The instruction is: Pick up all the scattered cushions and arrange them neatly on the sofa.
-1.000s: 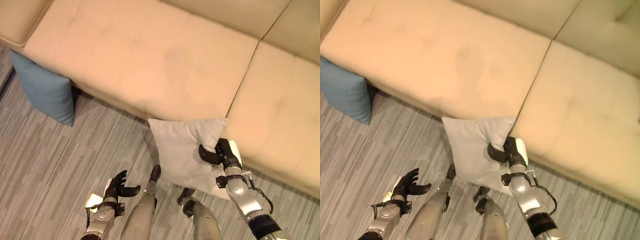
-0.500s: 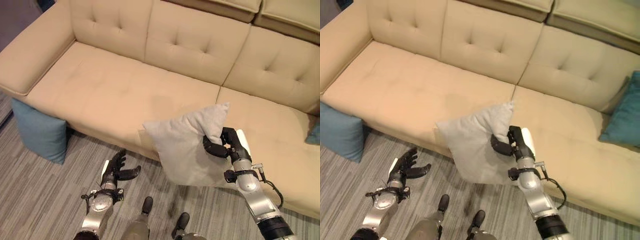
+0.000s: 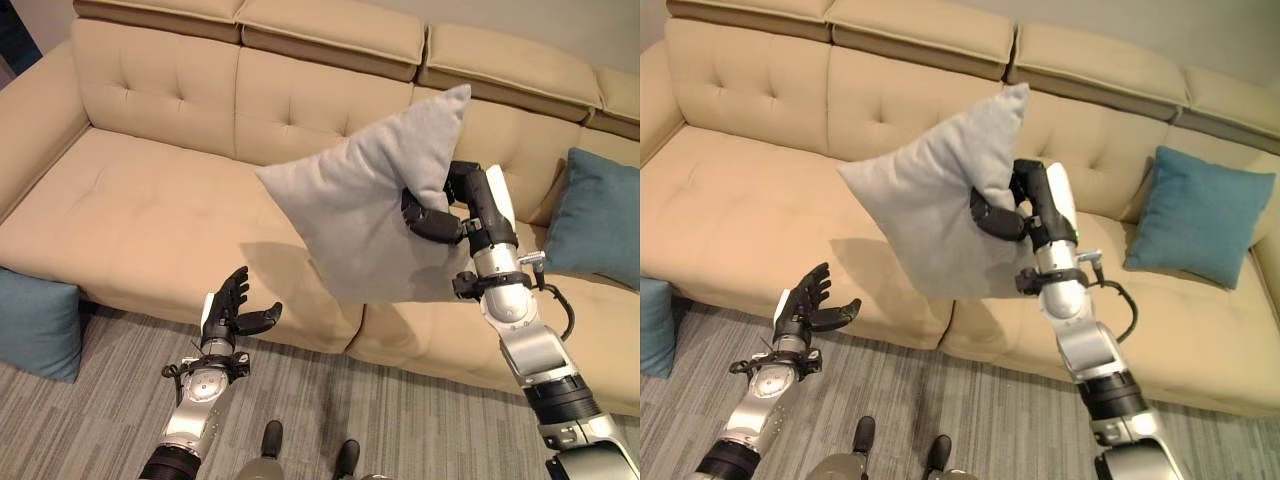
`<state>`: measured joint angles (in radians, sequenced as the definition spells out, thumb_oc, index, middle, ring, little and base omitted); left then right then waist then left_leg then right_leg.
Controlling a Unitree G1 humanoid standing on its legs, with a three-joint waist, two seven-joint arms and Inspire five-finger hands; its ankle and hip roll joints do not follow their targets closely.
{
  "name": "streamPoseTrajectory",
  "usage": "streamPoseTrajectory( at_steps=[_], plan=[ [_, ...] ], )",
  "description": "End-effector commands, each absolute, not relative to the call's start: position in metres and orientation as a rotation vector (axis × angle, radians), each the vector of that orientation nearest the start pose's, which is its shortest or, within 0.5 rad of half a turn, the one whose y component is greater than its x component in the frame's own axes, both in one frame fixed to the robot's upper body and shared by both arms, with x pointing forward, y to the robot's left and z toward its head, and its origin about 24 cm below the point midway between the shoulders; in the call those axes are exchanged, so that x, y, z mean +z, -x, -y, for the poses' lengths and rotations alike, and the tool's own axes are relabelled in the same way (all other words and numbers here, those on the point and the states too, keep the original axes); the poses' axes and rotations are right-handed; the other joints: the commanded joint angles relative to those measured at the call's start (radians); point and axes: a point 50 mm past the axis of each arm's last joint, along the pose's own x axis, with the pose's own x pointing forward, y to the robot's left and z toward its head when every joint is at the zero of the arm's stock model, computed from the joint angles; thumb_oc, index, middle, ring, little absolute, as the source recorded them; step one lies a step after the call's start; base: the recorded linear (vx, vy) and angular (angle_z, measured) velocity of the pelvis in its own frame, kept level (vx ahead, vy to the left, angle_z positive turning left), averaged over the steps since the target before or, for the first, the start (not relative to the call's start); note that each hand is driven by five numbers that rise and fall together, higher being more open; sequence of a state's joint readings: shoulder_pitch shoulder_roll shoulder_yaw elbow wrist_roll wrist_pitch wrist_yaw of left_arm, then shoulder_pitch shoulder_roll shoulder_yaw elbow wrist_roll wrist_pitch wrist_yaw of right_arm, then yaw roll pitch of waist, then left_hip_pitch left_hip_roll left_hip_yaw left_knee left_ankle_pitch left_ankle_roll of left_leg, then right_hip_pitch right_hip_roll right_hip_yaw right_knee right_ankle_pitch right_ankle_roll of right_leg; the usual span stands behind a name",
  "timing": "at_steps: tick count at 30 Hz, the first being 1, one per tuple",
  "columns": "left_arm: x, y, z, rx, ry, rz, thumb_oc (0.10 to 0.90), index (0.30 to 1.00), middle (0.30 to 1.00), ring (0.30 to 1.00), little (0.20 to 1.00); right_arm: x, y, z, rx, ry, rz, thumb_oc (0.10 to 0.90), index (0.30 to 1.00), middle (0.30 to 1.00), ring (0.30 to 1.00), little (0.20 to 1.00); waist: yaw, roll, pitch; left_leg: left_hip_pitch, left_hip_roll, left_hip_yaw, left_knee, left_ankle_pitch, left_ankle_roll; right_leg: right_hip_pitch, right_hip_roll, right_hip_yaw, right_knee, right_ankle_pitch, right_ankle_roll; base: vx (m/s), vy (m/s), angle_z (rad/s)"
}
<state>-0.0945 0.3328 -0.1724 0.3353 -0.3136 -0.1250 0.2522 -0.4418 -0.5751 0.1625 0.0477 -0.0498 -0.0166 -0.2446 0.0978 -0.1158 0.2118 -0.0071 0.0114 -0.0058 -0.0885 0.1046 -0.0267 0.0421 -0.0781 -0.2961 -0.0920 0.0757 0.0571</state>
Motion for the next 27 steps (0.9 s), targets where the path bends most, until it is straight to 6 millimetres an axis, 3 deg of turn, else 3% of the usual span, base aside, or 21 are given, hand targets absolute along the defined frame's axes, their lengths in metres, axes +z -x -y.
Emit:
streamPoseTrajectory(
  at_steps=[1, 8, 13, 14, 18, 19, 20, 23, 27],
  plan=[
    [0.023, -0.273, -0.202, 0.153, -0.066, -0.019, 0.800, 0.900, 0.900, 0.900, 0.900, 0.259, -0.295, 0.172, -0.089, 0.405, 0.949, 0.400, 0.300, 0.300, 0.300, 0.300, 0.010, -0.032, -0.253, 0.028, 0.008, -0.014, 0.001, -0.126, -0.051, 0.042, -0.055, -0.035, 0.024, -0.071, 0.112, 0.00, 0.004, -0.03],
    [0.040, -0.282, -0.190, 0.117, -0.040, 0.052, 0.800, 0.900, 0.900, 0.900, 0.900, 0.271, -0.286, 0.163, -0.048, 0.347, 1.022, 0.400, 0.300, 0.300, 0.300, 0.300, 0.004, -0.034, -0.253, 0.037, 0.010, -0.011, 0.001, -0.129, -0.051, 0.046, -0.057, -0.035, 0.027, -0.074, 0.111, 0.00, 0.000, 0.00],
    [0.061, -0.294, -0.166, 0.038, -0.020, 0.139, 0.800, 0.900, 0.900, 0.900, 0.900, 0.272, -0.279, 0.150, 0.004, 0.266, 1.054, 0.400, 0.300, 0.300, 0.300, 0.300, -0.007, -0.030, -0.251, 0.041, 0.009, -0.008, 0.001, -0.134, -0.046, 0.048, -0.062, -0.035, 0.032, -0.077, 0.112, 0.00, 0.003, 0.01],
    [0.079, -0.302, -0.146, -0.018, 0.018, 0.209, 0.800, 0.900, 0.900, 0.900, 0.900, 0.275, -0.275, 0.140, 0.036, 0.237, 1.080, 0.400, 0.300, 0.300, 0.300, 0.300, -0.017, -0.024, -0.250, 0.041, 0.008, -0.006, 0.001, -0.135, -0.045, 0.047, -0.065, -0.031, 0.033, -0.076, 0.113, 0.00, 0.000, 0.00],
    [0.100, -0.307, -0.126, -0.070, 0.068, 0.286, 0.800, 0.900, 0.900, 0.900, 0.900, 0.274, -0.275, 0.134, 0.044, 0.218, 1.083, 0.400, 0.300, 0.300, 0.300, 0.300, -0.024, -0.018, -0.247, 0.042, 0.006, -0.004, 0.001, -0.135, -0.042, 0.045, -0.068, -0.031, 0.037, -0.076, 0.113, 0.00, 0.000, 0.00],
    [0.107, -0.307, -0.120, -0.084, 0.101, 0.311, 0.748, 0.822, 0.822, 0.822, 0.822, 0.272, -0.275, 0.132, 0.043, 0.214, 1.081, 0.400, 0.300, 0.300, 0.300, 0.300, -0.027, -0.016, -0.246, 0.043, 0.006, -0.003, 0.001, -0.135, -0.041, 0.044, -0.069, -0.032, 0.038, -0.076, 0.113, 0.00, 0.000, 0.00],
    [0.113, -0.307, -0.113, -0.097, 0.130, 0.333, 0.419, 0.328, 0.328, 0.328, 0.328, 0.271, -0.275, 0.131, 0.041, 0.207, 1.075, 0.400, 0.300, 0.300, 0.300, 0.300, -0.029, -0.015, -0.246, 0.043, 0.006, -0.004, 0.001, -0.136, -0.040, 0.044, -0.070, -0.032, 0.038, -0.076, 0.113, 0.00, 0.000, 0.00],
    [0.132, -0.305, -0.096, -0.144, 0.198, 0.402, 0.400, 0.300, 0.300, 0.300, 0.300, 0.265, -0.276, 0.128, 0.026, 0.190, 1.059, 0.400, 0.300, 0.300, 0.300, 0.300, -0.037, -0.010, -0.244, 0.042, 0.004, -0.002, 0.001, -0.137, -0.038, 0.041, -0.072, -0.028, 0.042, -0.077, 0.113, 0.00, -0.002, -0.03],
    [0.142, -0.304, -0.093, -0.167, 0.181, 0.445, 0.400, 0.300, 0.300, 0.300, 0.300, 0.259, -0.276, 0.130, 0.015, 0.182, 1.039, 0.400, 0.300, 0.300, 0.300, 0.300, -0.044, -0.003, -0.243, 0.044, 0.003, 0.001, 0.001, -0.138, -0.036, 0.039, -0.072, -0.024, 0.045, -0.079, 0.113, 0.00, -0.003, -0.03]
  ],
)
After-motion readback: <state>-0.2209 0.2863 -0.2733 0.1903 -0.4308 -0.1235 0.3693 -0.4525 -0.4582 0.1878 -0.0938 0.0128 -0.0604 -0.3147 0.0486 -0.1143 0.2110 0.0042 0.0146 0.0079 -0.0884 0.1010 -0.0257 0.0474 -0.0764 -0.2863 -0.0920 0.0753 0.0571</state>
